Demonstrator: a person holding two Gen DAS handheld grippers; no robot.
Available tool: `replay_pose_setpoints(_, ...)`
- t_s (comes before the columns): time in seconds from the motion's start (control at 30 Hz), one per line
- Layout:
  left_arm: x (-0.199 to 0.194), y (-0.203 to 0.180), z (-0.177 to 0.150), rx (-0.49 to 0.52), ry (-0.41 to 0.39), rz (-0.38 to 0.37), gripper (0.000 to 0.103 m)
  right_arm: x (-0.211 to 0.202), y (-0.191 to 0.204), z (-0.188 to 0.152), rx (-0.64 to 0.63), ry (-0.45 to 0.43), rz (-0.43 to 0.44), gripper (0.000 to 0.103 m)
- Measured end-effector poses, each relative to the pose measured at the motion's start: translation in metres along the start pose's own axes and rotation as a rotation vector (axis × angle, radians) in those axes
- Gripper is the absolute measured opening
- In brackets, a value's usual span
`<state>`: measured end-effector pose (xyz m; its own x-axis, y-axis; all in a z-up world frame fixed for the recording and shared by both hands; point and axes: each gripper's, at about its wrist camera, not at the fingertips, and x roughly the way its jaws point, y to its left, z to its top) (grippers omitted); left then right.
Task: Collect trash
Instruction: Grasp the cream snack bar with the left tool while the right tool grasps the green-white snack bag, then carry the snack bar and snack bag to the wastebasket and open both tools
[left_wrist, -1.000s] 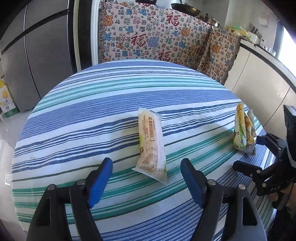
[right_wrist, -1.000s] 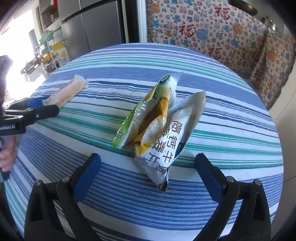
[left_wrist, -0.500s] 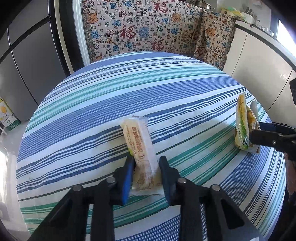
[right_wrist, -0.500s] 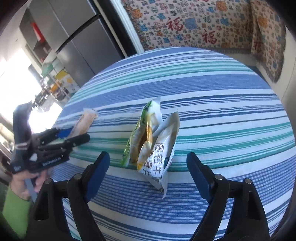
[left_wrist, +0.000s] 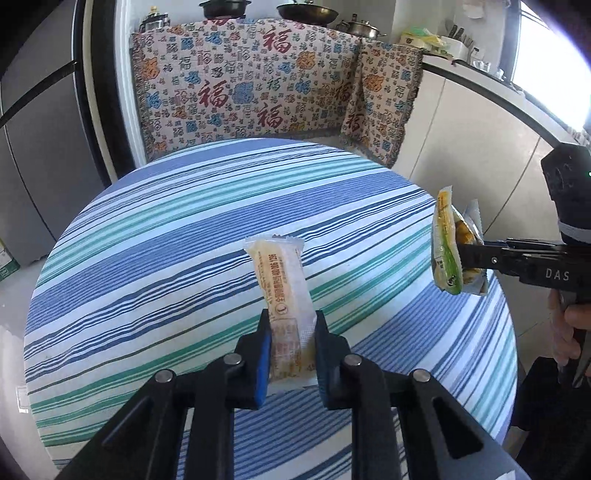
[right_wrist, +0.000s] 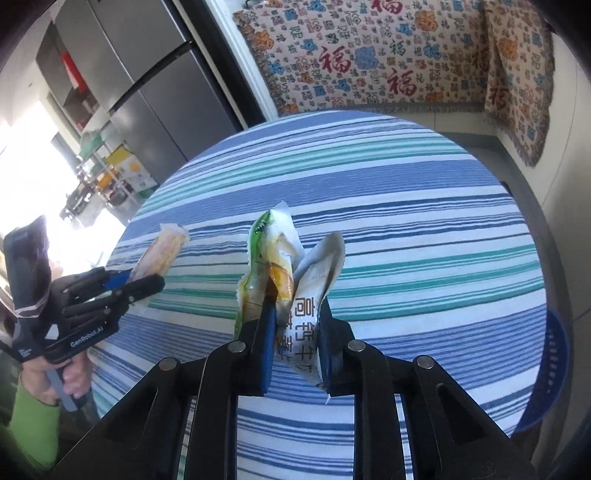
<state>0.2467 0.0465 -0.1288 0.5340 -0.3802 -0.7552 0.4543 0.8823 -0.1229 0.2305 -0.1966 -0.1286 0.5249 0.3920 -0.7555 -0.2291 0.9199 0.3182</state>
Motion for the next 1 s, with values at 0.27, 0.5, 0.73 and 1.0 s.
replay_pose_setpoints(0.27,0.003,-0.115,0.024,0.085,-0.015,-0.177,0.02,-0.085,-0.073,-0.014,0.128,-0.083,-0.059,0.02)
replay_pose_setpoints(0.5,0.034,-0.238,0.047,0.17,0.006,-0.322,0.02,-0.144,-0.155,-0.037,0.231,-0.111,-0.218,0.02)
replay_pose_setpoints(0.73,0.102,-0.334,0.053,0.204,0.084,-0.37,0.02,-0.151,-0.24,-0.069,0.392,-0.065,-0.312,0.02)
replay_pose_setpoints(1.0,0.19,-0.387,0.046,0.217,0.178,-0.339,0.02,-0.129,-0.313,-0.092,0.53,-0.013,-0.325,0.02)
